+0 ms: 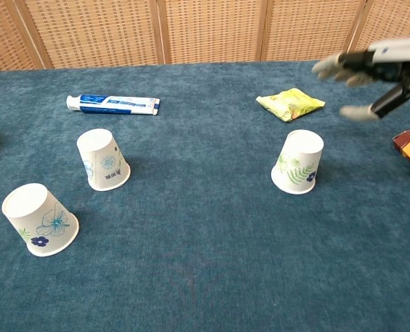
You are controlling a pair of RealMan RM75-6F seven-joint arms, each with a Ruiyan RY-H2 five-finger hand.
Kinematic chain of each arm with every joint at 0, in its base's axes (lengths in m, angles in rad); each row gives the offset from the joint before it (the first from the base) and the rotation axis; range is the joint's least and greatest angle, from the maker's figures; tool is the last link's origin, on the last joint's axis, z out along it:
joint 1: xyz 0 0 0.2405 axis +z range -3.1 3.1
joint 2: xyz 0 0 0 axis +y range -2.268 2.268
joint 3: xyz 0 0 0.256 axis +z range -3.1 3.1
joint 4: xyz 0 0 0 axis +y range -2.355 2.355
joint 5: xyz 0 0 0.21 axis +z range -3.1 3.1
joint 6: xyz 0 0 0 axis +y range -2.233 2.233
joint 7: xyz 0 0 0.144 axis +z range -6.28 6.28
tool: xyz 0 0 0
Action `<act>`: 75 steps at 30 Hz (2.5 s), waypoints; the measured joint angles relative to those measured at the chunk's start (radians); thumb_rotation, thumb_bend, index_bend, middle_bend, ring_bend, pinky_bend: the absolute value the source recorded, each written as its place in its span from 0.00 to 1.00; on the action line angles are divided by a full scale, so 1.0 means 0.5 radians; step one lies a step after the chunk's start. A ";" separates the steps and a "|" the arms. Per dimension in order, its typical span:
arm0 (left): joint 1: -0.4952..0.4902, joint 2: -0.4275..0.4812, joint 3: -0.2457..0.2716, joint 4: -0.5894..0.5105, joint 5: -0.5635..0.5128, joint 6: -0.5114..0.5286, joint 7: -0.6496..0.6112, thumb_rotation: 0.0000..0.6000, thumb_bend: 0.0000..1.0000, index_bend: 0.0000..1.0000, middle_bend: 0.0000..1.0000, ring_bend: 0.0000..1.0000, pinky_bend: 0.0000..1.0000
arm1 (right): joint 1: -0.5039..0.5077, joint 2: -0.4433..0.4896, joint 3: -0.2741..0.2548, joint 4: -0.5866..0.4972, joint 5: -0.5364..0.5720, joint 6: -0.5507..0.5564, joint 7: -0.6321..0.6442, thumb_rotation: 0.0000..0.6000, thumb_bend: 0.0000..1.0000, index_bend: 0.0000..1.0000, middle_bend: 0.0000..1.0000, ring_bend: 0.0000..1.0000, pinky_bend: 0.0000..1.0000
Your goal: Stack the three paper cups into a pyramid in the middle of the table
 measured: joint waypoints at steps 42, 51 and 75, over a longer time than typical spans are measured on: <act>-0.518 -0.302 0.129 -0.154 -0.128 -0.993 0.585 0.94 0.48 0.00 0.00 0.00 0.16 | -0.281 0.195 -0.147 -0.326 -0.036 0.493 -0.202 1.00 0.48 0.00 0.00 0.00 0.00; -0.576 -0.386 0.121 -0.082 -0.212 -1.072 0.565 0.97 0.48 0.02 0.00 0.00 0.24 | -0.299 0.213 -0.164 -0.321 -0.005 0.484 -0.198 1.00 0.48 0.00 0.00 0.00 0.00; -0.645 -0.539 0.090 0.001 -0.307 -1.049 0.565 1.00 0.50 0.43 0.22 0.28 0.61 | -0.322 0.237 -0.168 -0.315 0.007 0.457 -0.143 1.00 0.48 0.00 0.00 0.00 0.00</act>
